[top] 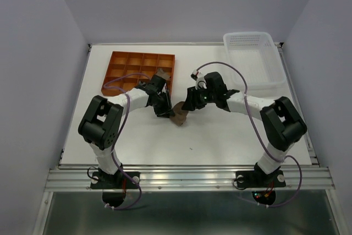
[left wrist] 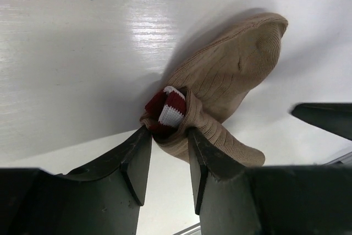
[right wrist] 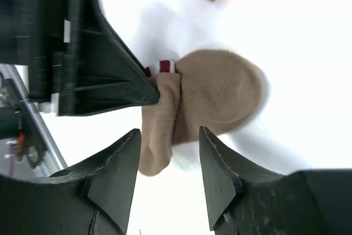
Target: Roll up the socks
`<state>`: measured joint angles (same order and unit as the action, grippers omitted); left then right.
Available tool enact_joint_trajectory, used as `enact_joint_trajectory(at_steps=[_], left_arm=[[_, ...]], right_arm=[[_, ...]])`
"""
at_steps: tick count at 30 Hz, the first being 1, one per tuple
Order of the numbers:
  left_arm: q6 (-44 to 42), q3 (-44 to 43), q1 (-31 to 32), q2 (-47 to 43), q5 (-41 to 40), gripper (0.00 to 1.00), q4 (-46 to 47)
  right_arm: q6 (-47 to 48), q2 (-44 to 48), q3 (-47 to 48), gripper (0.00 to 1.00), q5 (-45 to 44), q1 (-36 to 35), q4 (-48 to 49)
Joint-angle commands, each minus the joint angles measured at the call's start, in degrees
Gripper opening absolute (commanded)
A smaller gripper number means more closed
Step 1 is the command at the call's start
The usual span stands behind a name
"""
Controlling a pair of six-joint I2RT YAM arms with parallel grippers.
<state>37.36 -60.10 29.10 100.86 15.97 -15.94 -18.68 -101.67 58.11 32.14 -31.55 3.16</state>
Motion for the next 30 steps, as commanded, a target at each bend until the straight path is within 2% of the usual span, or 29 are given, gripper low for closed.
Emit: enact_joint_trajectory(at_steps=[1, 6, 11, 16, 28, 30], left_arm=[[-0.36, -2.22, 0.6, 0.56, -1.82, 0.43, -2.33], [-0.1, -2.92, 1.04, 1.36, -1.55, 0.43, -2.69], [0.08, -3.45, 1.22, 1.27, -1.9, 0.43, -3.13], [0.08, -3.8, 1.22, 1.44, -2.26, 0.43, -3.39], [-0.01, -4.59, 1.22, 1.71, -0.06, 0.43, -3.22], [-0.1, -4.68, 1.22, 1.71, 1.25, 0.43, -2.78]], right_arm=[[9.16, 6.56, -1.41, 0.52, -7.78, -1.75, -1.49], [16.12, 10.35, -1.95, 0.54, -15.78, -9.04, -2.89], [18.06, 7.89, -0.19, 0.55, -20.27, -13.97, -2.98], [18.06, 3.85, 1.66, 0.54, -21.86, -15.73, -4.56], [20.69, -1.78, 1.48, 0.54, -31.88, -19.41, -3.86], [21.75, -2.22, 1.39, 0.54, -37.05, -20.56, -3.86]])
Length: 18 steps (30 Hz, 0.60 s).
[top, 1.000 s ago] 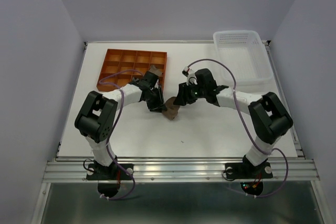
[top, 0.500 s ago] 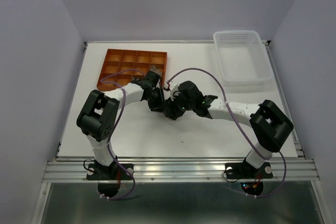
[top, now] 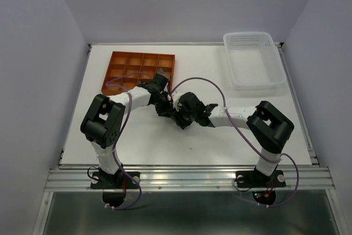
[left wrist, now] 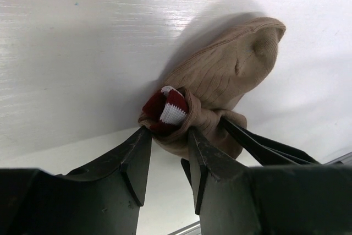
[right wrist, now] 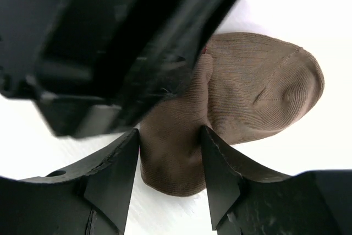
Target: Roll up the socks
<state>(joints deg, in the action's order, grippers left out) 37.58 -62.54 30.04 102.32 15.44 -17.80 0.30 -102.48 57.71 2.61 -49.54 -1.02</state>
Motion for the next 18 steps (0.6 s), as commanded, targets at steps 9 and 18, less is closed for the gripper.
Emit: enact_joint_trajectory(at_steps=[9, 18], left_arm=[[-0.58, -2.93, 0.1, -1.86, 1.96, 0.44, -1.36], [-1.02, -3.81, -1.3, -4.41, 0.64, 0.49, -2.41]], right_arm=[[1.38, -3.0, 1.88, 0.32, -20.19, -6.62, 2.07], [-3.46, 0.7, 1.26, 0.3, -10.97, -6.62, 1.9]])
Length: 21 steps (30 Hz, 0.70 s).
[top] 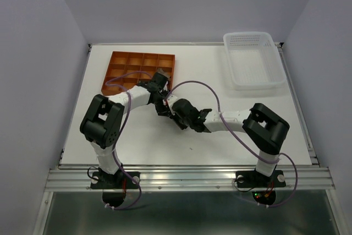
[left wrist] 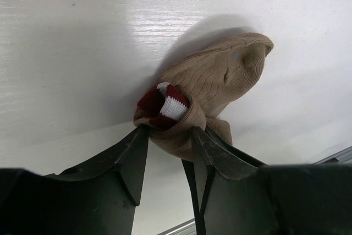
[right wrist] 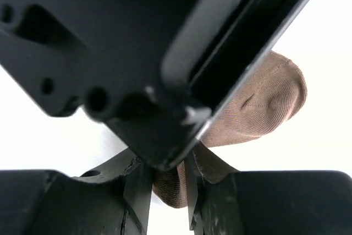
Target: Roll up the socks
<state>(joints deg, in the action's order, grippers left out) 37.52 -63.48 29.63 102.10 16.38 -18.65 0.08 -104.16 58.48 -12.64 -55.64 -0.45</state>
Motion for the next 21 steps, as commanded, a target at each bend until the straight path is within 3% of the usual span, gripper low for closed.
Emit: enact_joint_trajectory(at_steps=[1, 9, 21], left_arm=[[-1.04, -3.05, -0.97, -4.54, -0.56, 0.49, -1.82], [-1.4, -2.79, -2.99, -9.38, -3.11, 0.5, -3.76], [-1.04, 2.13, -5.81, -13.86, -3.55, 0.5, -2.35]], right_arm=[[-3.94, 2.38, 0.5, 0.29, 4.99, -0.53, 1.33], [-10.36, 3.17, 0.85, 0.24, 20.54, 4.92, 1.33], [-20.37, -0.6, 1.81, 0.24, 46.09, 14.67, 1.85]])
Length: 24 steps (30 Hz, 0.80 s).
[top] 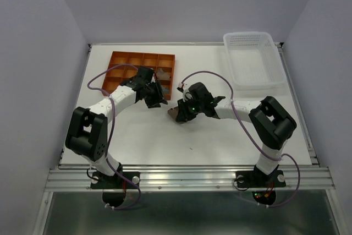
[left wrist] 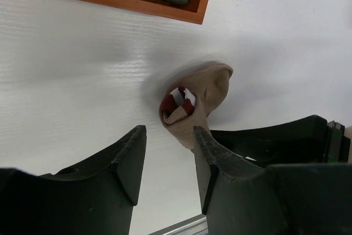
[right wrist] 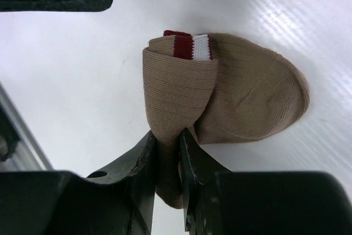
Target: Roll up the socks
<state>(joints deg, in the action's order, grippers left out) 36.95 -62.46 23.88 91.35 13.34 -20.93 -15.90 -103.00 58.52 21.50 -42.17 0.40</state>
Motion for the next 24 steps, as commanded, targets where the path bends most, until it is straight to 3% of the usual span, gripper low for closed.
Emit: enact_joint_trajectory(at_steps=[1, 10, 24], left_arm=[[-0.56, 1.46, -0.06, -3.2, -0.08, 0.5, -0.08], [0.05, 6.11, 0.03, -5.13, 3.79, 0.51, 3.96], [1.11, 6.65, 3.54, -0.22, 6.17, 0.54, 8.01]], right_arm=[[-5.1, -2.2, 2.03, 0.24, 13.82, 1.74, 1.09], [-16.34, -8.17, 1.25, 0.25, 28.5, 7.1, 7.84], [-30.33, -13.01, -2.36, 0.25, 34.84, 10.62, 20.86]])
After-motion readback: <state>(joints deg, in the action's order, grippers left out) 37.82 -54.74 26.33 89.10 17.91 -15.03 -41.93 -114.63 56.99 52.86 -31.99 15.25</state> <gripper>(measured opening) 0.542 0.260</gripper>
